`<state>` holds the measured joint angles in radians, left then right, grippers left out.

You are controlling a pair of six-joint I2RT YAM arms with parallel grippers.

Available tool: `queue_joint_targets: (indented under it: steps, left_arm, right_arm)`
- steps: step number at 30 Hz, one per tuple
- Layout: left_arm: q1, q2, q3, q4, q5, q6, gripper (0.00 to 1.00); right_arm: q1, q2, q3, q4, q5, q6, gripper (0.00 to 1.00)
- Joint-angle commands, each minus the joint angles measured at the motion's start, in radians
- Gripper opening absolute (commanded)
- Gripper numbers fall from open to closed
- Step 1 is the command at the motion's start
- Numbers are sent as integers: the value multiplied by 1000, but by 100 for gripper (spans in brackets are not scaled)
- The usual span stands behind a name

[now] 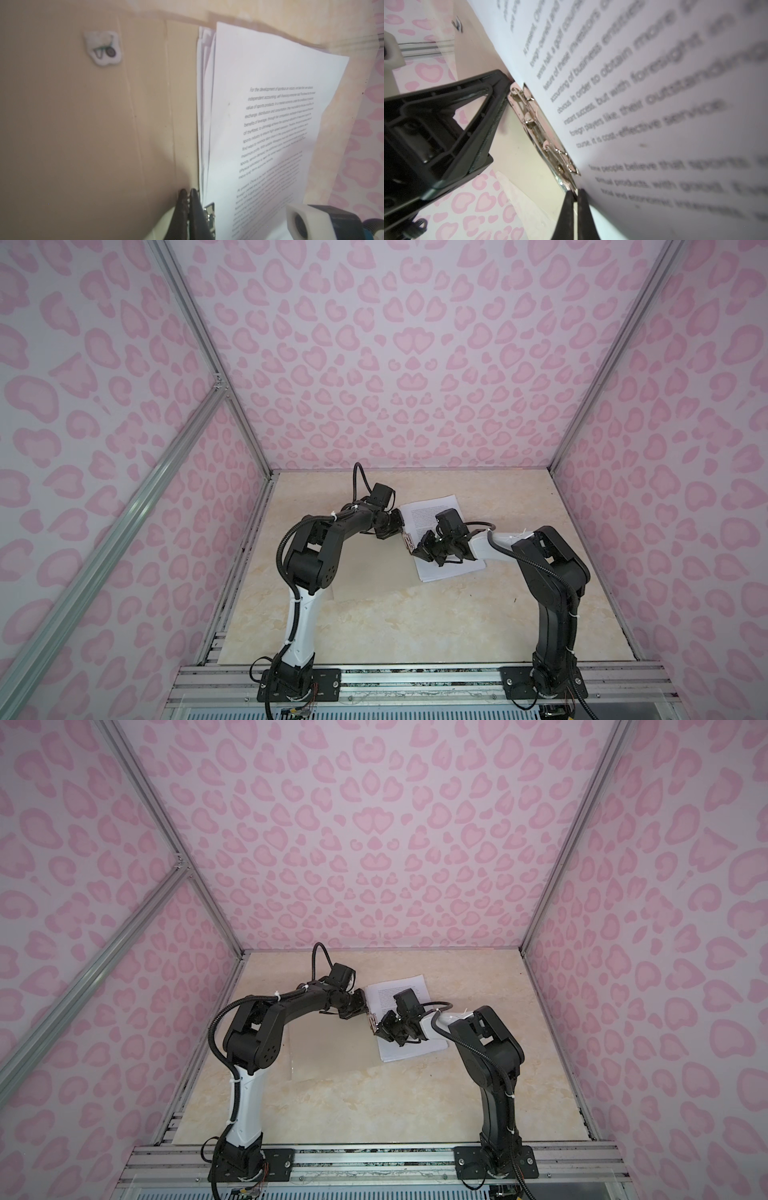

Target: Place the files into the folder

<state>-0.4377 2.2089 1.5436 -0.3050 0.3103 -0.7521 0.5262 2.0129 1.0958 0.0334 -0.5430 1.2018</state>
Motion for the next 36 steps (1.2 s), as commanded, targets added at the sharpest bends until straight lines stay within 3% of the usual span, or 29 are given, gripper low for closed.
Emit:
queue_joint_targets:
  steps: [1, 20, 36]
  left_arm:
    - [-5, 19, -27, -141, -75, -1, 6]
    - [-12, -2, -90, -101, -67, -23, 6]
    - [-16, -43, -106, -86, -26, -16, 11]
  right_arm:
    - [2, 45, -7, -304, 274, -35, 0]
    - [43, 143, 67, -416, 423, -106, 0]
    - [56, 155, 68, -393, 414, -101, 0]
